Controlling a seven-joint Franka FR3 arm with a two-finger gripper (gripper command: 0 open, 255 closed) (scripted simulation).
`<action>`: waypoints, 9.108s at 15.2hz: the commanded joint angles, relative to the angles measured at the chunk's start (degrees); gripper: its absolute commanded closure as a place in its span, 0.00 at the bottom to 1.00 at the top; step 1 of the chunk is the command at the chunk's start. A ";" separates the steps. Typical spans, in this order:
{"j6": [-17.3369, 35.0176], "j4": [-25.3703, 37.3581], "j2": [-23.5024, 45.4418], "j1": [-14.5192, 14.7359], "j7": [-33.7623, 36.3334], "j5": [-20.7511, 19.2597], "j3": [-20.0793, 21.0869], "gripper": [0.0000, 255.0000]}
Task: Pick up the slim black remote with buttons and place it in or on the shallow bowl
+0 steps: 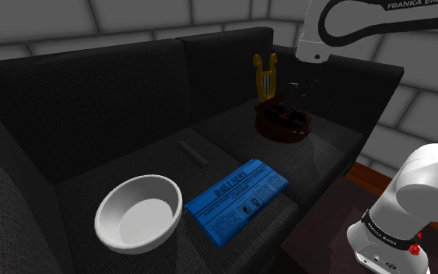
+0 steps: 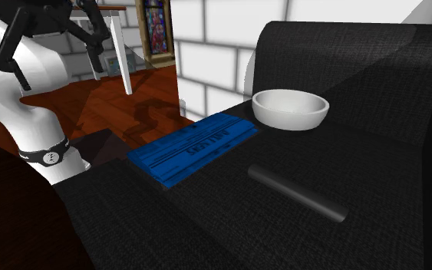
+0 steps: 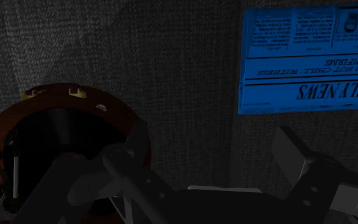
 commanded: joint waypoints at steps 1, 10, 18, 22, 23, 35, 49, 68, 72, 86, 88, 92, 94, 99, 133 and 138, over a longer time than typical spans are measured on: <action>2.67 0.77 3.14 0.71 1.84 0.86 1.69 0.00; 13.37 7.31 19.38 2.97 9.56 1.85 8.22 0.00; 19.45 18.10 35.75 5.06 17.32 -1.46 12.38 0.00; 20.87 25.33 44.40 6.77 21.30 -4.28 13.40 0.00; 21.03 27.35 46.60 7.31 22.24 -5.02 13.51 0.00; 24.01 39.61 62.02 11.53 27.37 -9.67 13.02 0.00; 24.95 39.16 62.52 11.57 27.41 -9.80 12.94 1.00; 15.98 44.22 58.51 11.31 27.18 -8.74 13.55 1.00; 13.25 46.17 57.71 11.30 27.15 -8.52 13.67 1.00; 4.46 53.61 56.26 12.29 28.42 -8.31 14.27 1.00; 4.92 52.92 55.95 13.93 30.80 -8.58 14.95 1.00; 5.49 52.54 56.02 17.34 35.65 -9.31 16.29 1.00; 5.60 52.84 56.39 19.12 38.11 -9.78 16.95 1.00; 5.33 55.07 58.33 23.91 44.31 -11.26 18.39 1.00; 10.32 58.52 67.04 34.16 56.20 -15.66 19.80 0.00; 3.92 63.68 65.70 34.30 55.69 -15.09 20.12 0.00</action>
